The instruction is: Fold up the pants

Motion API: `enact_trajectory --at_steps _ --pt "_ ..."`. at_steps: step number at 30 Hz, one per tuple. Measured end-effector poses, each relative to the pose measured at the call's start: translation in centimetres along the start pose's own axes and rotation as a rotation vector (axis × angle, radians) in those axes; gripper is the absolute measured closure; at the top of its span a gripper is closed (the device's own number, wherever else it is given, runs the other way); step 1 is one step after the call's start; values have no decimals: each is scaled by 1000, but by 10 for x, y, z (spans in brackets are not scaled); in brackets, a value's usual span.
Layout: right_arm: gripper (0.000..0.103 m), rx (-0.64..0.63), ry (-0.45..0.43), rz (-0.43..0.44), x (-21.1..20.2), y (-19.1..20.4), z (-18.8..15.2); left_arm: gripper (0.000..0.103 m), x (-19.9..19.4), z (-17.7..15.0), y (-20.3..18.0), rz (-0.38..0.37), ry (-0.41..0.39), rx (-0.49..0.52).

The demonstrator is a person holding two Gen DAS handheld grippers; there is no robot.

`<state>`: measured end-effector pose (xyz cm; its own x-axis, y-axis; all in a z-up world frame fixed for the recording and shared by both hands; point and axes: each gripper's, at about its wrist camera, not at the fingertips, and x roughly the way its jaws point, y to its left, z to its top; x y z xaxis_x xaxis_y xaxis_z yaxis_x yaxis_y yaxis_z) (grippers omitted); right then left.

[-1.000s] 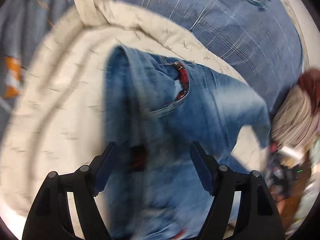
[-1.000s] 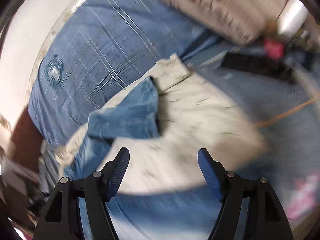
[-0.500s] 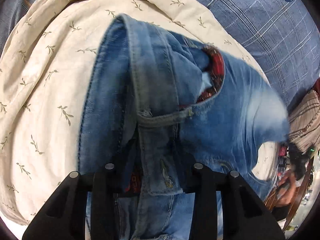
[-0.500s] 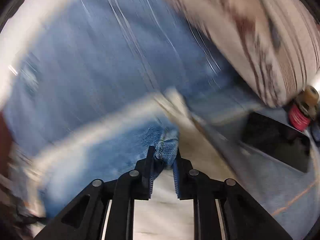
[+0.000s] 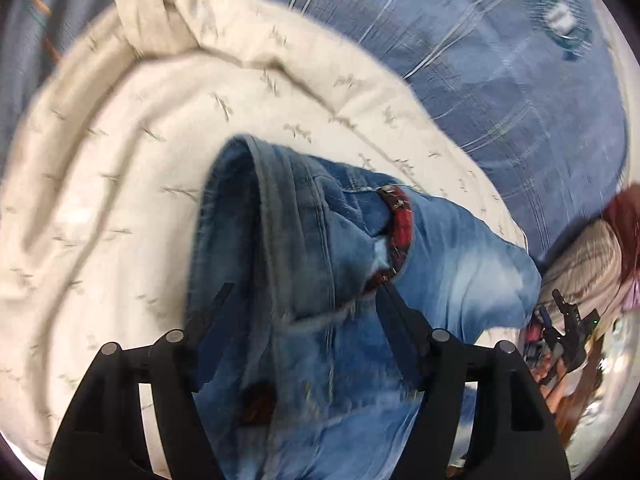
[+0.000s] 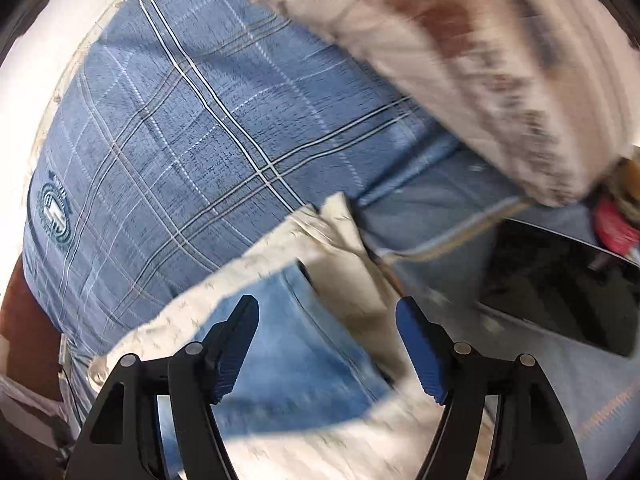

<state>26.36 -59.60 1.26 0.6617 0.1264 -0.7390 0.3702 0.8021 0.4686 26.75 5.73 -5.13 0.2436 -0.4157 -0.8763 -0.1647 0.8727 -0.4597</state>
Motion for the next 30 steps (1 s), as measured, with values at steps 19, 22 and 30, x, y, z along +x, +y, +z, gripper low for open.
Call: enact_trajectory --at_steps 19,22,30 --pt "54 -95 -72 -133 9 3 21 75 -26 15 16 55 -148 -52" --pt "48 -78 -50 -101 2 5 29 63 -48 22 29 0 -187 -143" --pt "41 -113 50 -5 37 36 30 48 -8 26 12 -28 -85 -159"
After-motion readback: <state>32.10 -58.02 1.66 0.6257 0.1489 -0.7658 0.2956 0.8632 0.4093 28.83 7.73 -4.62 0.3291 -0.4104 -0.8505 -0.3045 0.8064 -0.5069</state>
